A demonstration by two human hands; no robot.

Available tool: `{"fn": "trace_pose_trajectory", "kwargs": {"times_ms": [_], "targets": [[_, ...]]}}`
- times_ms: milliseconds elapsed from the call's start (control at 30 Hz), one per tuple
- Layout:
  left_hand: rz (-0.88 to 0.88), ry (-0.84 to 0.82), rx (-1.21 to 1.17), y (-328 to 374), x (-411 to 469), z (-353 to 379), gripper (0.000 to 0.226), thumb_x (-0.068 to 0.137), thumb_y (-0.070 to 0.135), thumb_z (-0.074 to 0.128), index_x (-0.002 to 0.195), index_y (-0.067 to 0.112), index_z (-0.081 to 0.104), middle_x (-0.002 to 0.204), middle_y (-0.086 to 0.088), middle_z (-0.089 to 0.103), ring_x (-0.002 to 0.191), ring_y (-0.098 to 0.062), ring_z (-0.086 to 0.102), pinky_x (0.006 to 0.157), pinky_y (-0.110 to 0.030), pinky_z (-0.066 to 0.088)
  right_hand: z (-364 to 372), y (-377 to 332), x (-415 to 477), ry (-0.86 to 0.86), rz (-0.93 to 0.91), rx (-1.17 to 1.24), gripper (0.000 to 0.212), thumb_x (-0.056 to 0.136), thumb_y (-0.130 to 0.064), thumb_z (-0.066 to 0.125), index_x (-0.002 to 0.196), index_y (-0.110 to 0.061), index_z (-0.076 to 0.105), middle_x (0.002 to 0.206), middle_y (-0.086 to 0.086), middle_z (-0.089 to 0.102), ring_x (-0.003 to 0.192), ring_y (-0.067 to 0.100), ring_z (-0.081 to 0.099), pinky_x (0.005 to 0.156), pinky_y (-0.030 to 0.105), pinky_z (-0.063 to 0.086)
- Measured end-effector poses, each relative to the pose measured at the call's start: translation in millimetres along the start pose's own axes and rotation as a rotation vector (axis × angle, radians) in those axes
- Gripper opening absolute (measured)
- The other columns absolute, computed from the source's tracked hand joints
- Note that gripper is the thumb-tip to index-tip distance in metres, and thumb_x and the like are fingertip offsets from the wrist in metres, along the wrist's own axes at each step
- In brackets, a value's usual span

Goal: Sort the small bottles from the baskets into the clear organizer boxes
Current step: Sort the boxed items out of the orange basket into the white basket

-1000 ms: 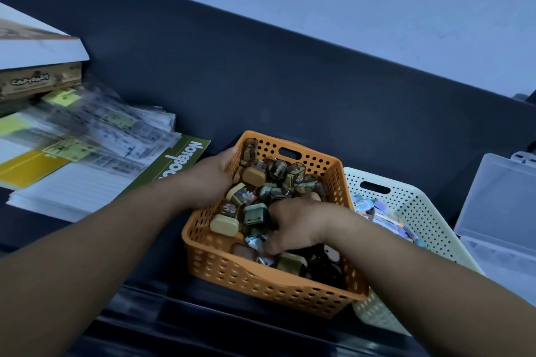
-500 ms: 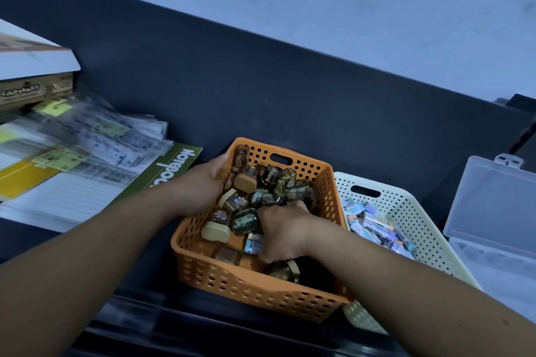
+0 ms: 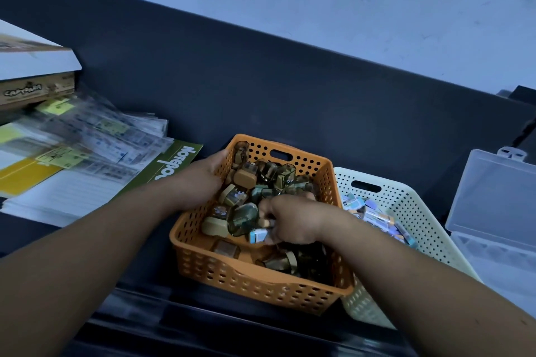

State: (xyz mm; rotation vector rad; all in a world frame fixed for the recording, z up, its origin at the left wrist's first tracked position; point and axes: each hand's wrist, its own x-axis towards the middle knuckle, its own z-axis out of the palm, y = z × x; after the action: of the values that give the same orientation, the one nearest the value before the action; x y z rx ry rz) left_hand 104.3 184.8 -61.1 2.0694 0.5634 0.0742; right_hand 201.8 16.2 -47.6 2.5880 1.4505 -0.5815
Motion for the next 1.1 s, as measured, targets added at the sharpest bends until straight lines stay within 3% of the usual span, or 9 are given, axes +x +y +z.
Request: {"fn": "trace_pose_trajectory", "kwargs": {"times_ms": [133,233,400,567,733,833,900,967,1100], "targets": [[0.042,0.018,-0.03,8,-5,3,0.063,0.098,0.002,0.037,0.141,0.046,0.024,0.126,0.013,0.044,0.102,-0.001,0.044,0.081,-0.018,0.034,-4,11,-7,0.072,-0.029,0.207,0.01,0.09,-0.029,0.063,0.089,-0.032,0.054,0.092,-0.011,0.061,0.097,0.015,0.056,0.104,0.043,0.033],[0.042,0.025,-0.025,6,-4,2,0.066,0.097,0.003,0.038,0.149,0.039,0.02,0.138,0.007,0.043,0.11,-0.005,0.039,0.086,-0.022,0.033,-9,24,-16,0.217,-0.077,0.395,0.003,0.092,-0.029,0.06,0.094,-0.03,0.059,0.09,-0.007,0.064,0.086,0.017,0.061,0.089,0.044,0.049],[0.002,0.03,0.039,6,-6,1,0.069,0.096,0.003,0.039,0.151,0.037,0.015,0.154,0.002,0.03,0.136,-0.018,0.033,0.095,-0.028,0.03,-25,56,-50,0.497,-0.052,0.577,0.009,0.095,-0.017,0.057,0.101,-0.02,0.062,0.095,0.007,0.065,0.084,0.022,0.058,0.072,0.031,0.042],[0.036,0.018,0.004,13,-11,3,0.066,0.098,0.002,0.038,0.15,0.037,0.018,0.148,0.003,0.037,0.114,-0.006,0.036,0.091,-0.025,0.03,-17,106,-71,0.61,0.203,0.532,0.008,0.094,-0.018,0.057,0.102,-0.015,0.06,0.089,0.008,0.063,0.073,0.023,0.056,0.064,0.032,0.044],[0.042,0.015,0.01,13,-10,3,0.066,0.098,0.003,0.037,0.15,0.039,0.016,0.14,0.008,0.039,0.118,-0.009,0.037,0.09,-0.027,0.03,-3,116,-81,0.505,0.429,0.139,0.046,0.09,-0.03,0.064,0.133,-0.023,0.051,0.128,0.003,0.058,0.107,0.023,0.058,0.089,0.035,0.048],[0.025,0.0,0.008,10,-8,2,0.067,0.098,0.005,0.038,0.15,0.04,0.014,0.15,0.005,0.033,0.129,-0.014,0.036,0.093,-0.031,0.031,-14,80,-90,0.515,0.17,0.26,0.034,0.085,-0.029,0.07,0.116,-0.033,0.058,0.114,-0.011,0.061,0.101,0.011,0.059,0.083,0.027,0.048],[0.019,-0.007,0.004,8,-8,1,0.068,0.098,0.005,0.039,0.15,0.041,0.013,0.151,0.005,0.033,0.129,-0.013,0.036,0.098,-0.033,0.032,-19,47,-96,0.263,-0.006,0.353,0.027,0.082,-0.028,0.074,0.104,-0.036,0.06,0.098,-0.015,0.061,0.087,0.005,0.06,0.071,0.021,0.048],[0.017,0.005,0.01,7,-7,1,0.067,0.098,0.006,0.039,0.151,0.039,0.013,0.154,0.003,0.03,0.136,-0.017,0.032,0.1,-0.033,0.03,-15,23,-93,0.033,-0.114,0.234,0.034,0.082,-0.028,0.075,0.109,-0.037,0.058,0.104,-0.014,0.057,0.094,0.004,0.056,0.08,0.025,0.05],[0.036,0.016,0.005,7,-8,2,0.066,0.097,0.006,0.04,0.15,0.039,0.017,0.148,0.004,0.037,0.129,-0.015,0.037,0.096,-0.029,0.03,-7,10,-63,-0.007,-0.166,-0.064,0.048,0.082,-0.036,0.072,0.125,-0.034,0.049,0.117,-0.009,0.045,0.111,0.01,0.04,0.095,0.031,0.044]]}}
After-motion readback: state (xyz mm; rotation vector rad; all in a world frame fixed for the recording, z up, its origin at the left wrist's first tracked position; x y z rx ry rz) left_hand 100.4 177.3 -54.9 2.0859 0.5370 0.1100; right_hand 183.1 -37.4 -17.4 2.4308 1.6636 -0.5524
